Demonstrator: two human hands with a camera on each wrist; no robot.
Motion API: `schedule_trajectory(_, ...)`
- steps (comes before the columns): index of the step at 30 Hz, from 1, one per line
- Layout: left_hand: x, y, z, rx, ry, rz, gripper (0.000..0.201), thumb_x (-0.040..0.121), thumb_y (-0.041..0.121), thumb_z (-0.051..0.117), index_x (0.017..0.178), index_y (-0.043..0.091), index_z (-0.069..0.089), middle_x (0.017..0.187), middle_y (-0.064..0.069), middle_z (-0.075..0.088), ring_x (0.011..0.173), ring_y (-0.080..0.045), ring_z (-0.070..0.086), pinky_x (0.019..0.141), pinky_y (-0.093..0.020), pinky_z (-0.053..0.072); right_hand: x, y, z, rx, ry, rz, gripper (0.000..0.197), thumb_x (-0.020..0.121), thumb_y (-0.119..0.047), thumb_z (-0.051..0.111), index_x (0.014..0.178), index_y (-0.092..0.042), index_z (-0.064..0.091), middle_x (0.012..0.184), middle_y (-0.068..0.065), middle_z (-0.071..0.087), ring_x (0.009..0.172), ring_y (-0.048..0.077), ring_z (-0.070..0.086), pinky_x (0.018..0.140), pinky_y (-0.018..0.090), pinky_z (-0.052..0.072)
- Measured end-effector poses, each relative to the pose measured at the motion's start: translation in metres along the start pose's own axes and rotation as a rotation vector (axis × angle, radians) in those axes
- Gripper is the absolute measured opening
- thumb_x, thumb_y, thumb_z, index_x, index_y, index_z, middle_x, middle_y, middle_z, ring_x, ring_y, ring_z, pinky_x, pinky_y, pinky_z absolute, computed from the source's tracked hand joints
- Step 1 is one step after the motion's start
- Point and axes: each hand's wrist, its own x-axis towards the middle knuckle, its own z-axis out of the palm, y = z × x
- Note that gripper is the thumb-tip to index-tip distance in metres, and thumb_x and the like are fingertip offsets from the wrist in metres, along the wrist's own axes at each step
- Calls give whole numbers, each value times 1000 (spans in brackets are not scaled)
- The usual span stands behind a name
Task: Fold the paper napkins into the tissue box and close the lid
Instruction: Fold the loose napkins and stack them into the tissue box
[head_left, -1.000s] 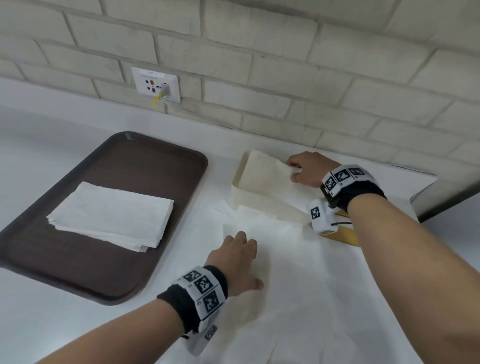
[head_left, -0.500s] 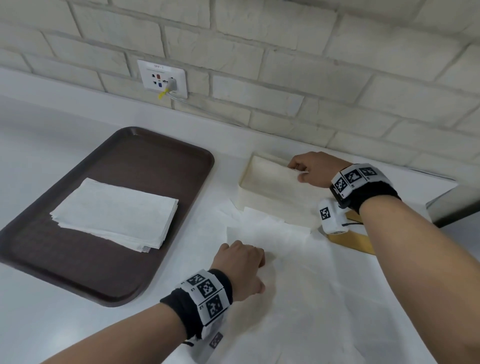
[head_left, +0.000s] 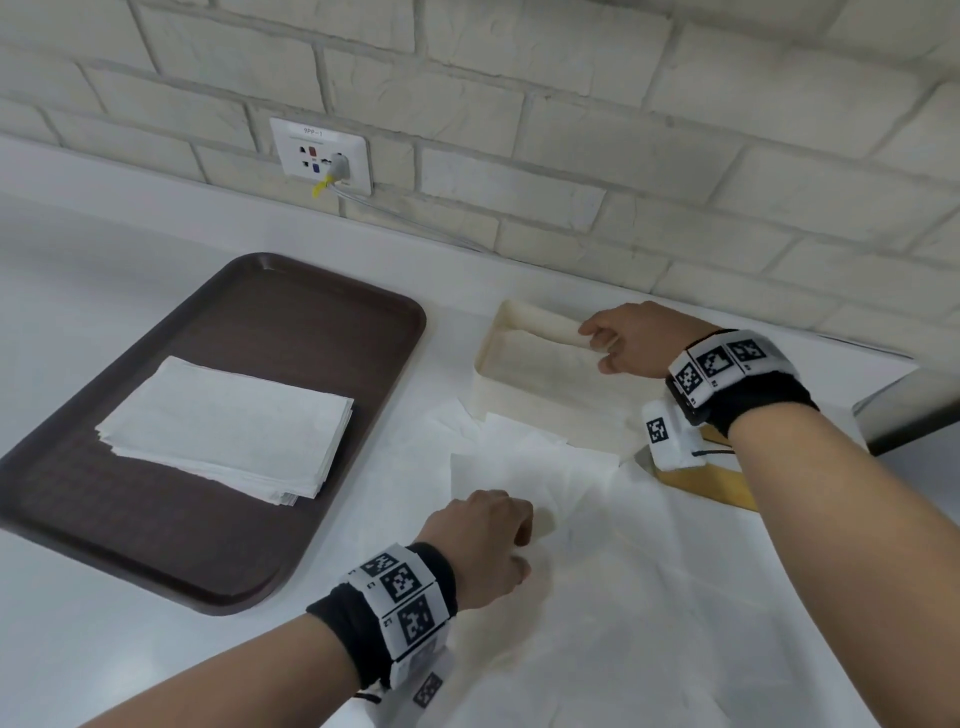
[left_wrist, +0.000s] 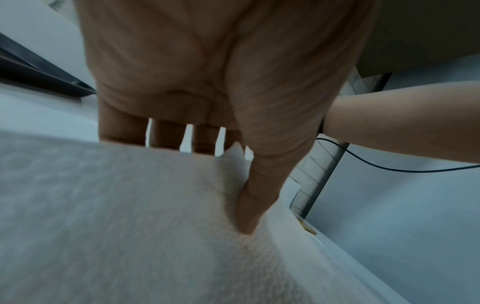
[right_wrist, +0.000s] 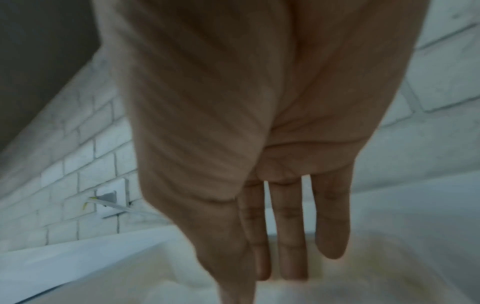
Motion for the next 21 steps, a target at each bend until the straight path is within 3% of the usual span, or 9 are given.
schedule_trajectory(2,0,0,0,-18,-7,9,18,95,26,65,92,25,47,105,3,54,85,-23,55,71,-29,44,-8,0,-1,-30,98,-19,35,92,-13,68,126,-25,68,123,-2,68,104,16,61,89,26,47)
schedule_trajectory(4,-1,-1,-1,-53,-6,16,16,95,26,64,93,25,48,104,2,57,81,-21,56,66,-27,44,-17,-5,6,-129,75,-25,25,94,-15,62,113,-26,73,119,-1,68,103,18,62,84,25,45)
schedule_trajectory(7,-4,-5,-11,-98,16,35,14,95,28,65,97,26,51,104,3,59,82,-17,58,68,-26,47,-25,-13,26,-245,-93,-9,25,95,-20,56,109,-30,74,122,0,67,103,22,64,86,31,51)
schedule_trajectory(11,-12,-16,-31,-68,106,81,18,91,29,69,92,30,52,96,12,57,90,-16,58,72,-25,43,-39,-13,27,-177,-63,6,30,98,-16,51,115,-27,73,126,1,65,109,24,62,87,28,46)
schedule_trajectory(13,-17,-24,-43,-60,149,101,20,88,27,72,87,31,52,91,16,57,90,-13,61,73,-25,45,-54,-13,20,-73,21,11,29,100,-16,51,119,-25,71,126,1,65,115,23,60,91,27,44)
schedule_trajectory(15,-23,-31,-54,-66,187,127,23,85,23,74,82,32,53,88,18,60,81,0,60,70,-15,43,-76,-13,18,90,192,-3,24,100,-18,55,115,-25,73,118,-2,71,110,18,63,94,25,46)
schedule_trajectory(17,-28,-36,-64,-75,210,152,25,84,19,74,79,32,53,85,19,60,73,12,56,65,-12,38,-102,-17,24,298,398,-32,18,98,-18,61,108,-26,74,106,-9,74,96,7,66,86,14,46)
schedule_trajectory(19,-32,-38,-71,-66,208,177,26,83,16,74,80,31,53,86,19,60,68,15,53,63,-12,35,-128,-25,40,509,529,-69,16,97,-17,65,101,-31,74,100,-14,75,90,-2,66,83,7,46)
schedule_trajectory(21,-34,-41,-75,-31,182,197,28,83,15,74,80,33,53,92,16,64,67,11,54,65,-14,36,-149,-33,63,697,592,-53,20,95,-13,69,99,-32,73,102,-15,75,93,0,68,88,17,53)
